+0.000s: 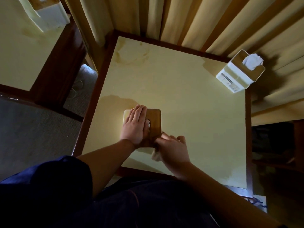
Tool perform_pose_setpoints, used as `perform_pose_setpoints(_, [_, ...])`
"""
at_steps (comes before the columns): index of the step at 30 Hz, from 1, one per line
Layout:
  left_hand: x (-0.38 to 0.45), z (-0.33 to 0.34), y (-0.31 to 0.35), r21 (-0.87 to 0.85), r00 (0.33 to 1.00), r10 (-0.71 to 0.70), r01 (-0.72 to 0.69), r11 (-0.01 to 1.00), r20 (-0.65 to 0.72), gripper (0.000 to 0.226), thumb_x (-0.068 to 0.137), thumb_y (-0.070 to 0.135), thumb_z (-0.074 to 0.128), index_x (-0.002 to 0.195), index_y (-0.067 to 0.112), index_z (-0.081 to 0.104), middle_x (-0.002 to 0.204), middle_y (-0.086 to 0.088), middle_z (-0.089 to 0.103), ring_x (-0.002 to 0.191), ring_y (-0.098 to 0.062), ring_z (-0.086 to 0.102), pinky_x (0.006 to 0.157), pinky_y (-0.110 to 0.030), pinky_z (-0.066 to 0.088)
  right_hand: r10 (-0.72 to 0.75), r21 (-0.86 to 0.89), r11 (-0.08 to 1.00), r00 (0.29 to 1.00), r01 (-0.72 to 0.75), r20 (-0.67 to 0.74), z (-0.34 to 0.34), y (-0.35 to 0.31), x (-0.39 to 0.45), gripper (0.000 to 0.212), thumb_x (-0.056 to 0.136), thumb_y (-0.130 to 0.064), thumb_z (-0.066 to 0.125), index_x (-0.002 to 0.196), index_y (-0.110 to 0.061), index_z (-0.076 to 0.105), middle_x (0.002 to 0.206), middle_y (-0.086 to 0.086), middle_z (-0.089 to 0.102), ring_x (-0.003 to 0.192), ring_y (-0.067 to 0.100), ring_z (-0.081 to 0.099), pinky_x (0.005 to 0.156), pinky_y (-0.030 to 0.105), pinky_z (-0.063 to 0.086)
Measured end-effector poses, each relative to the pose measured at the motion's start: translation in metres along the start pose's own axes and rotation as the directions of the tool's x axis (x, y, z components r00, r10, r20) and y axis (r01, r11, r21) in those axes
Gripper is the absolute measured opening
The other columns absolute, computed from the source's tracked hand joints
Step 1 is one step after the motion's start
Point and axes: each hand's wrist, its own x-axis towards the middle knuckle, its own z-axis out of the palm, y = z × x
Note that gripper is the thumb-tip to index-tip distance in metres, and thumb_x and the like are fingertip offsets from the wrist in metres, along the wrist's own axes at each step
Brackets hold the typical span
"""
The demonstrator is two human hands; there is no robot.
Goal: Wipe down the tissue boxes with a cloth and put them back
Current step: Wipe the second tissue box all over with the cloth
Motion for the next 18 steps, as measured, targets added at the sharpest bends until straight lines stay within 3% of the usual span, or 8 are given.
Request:
perform_pose_setpoints(3, [0.001,0.002,-0.001,-0.012,1.0,0.004,-0.004,1.0,-0.016,0.062,0.106,0.038,0.028,0.154,0.002,0.043,0.158,-0.016,0.044,0.152,-0.034,0.033,0.127,-0.05,0.024,0.029,-0.021,0.999,0.99,-0.026,0.141,-0.019,-0.001,0.016,0.011,0.092,-0.033,0.061,0.094,-0.031,0.072,0.092,-0.009,0.062,0.092,0.019,0.064,0.088,0.041,0.03])
perform_pose_setpoints(5, [0.002,0.003,-0.002,-0.02,1.0,-0.01,0.009,1.0,-0.026,0.059,0.105,0.035,0.034,0.152,0.002,0.045,0.156,-0.017,0.046,0.151,-0.035,0.035,0.126,-0.049,0.024,0.074,-0.011,0.997,0.982,-0.073,0.175,-0.03,-0.003,0.033,0.019,0.091,-0.026,0.057,0.096,-0.033,0.075,0.09,-0.008,0.065,0.095,0.02,0.064,0.092,0.044,0.031])
perform_pose_setpoints(10, [0.0,0.004,-0.002,-0.027,0.999,0.007,-0.009,1.0,-0.054,0.055,0.105,0.03,0.04,0.152,0.001,0.045,0.155,-0.017,0.047,0.15,-0.036,0.035,0.126,-0.047,0.023,0.159,0.009,0.987,0.986,-0.159,0.043,-0.043,-0.003,0.076,0.03,0.094,-0.016,0.059,0.106,-0.037,0.077,0.105,-0.006,0.075,0.105,0.022,0.067,0.102,0.046,0.034])
perform_pose_setpoints(14, [-0.002,0.002,0.0,-0.031,0.999,0.001,-0.003,1.0,-0.054,0.057,0.106,0.032,0.034,0.153,0.001,0.044,0.156,-0.017,0.046,0.15,-0.035,0.034,0.126,-0.047,0.025,0.195,0.041,0.98,0.98,-0.193,-0.05,-0.04,-0.001,0.099,0.033,0.097,-0.015,0.057,0.114,-0.037,0.076,0.111,-0.005,0.074,0.105,0.025,0.066,0.097,0.044,0.034])
perform_pose_setpoints(18, [0.0,0.002,0.001,-0.03,0.999,-0.016,0.015,0.999,-0.04,0.059,0.105,0.034,0.032,0.152,0.001,0.045,0.155,-0.017,0.047,0.15,-0.035,0.035,0.126,-0.049,0.026,0.197,0.101,0.978,0.969,-0.183,-0.151,-0.01,-0.005,0.081,0.041,0.096,-0.013,0.057,0.13,-0.034,0.067,0.13,-0.003,0.064,0.111,0.029,0.064,0.092,0.044,0.035])
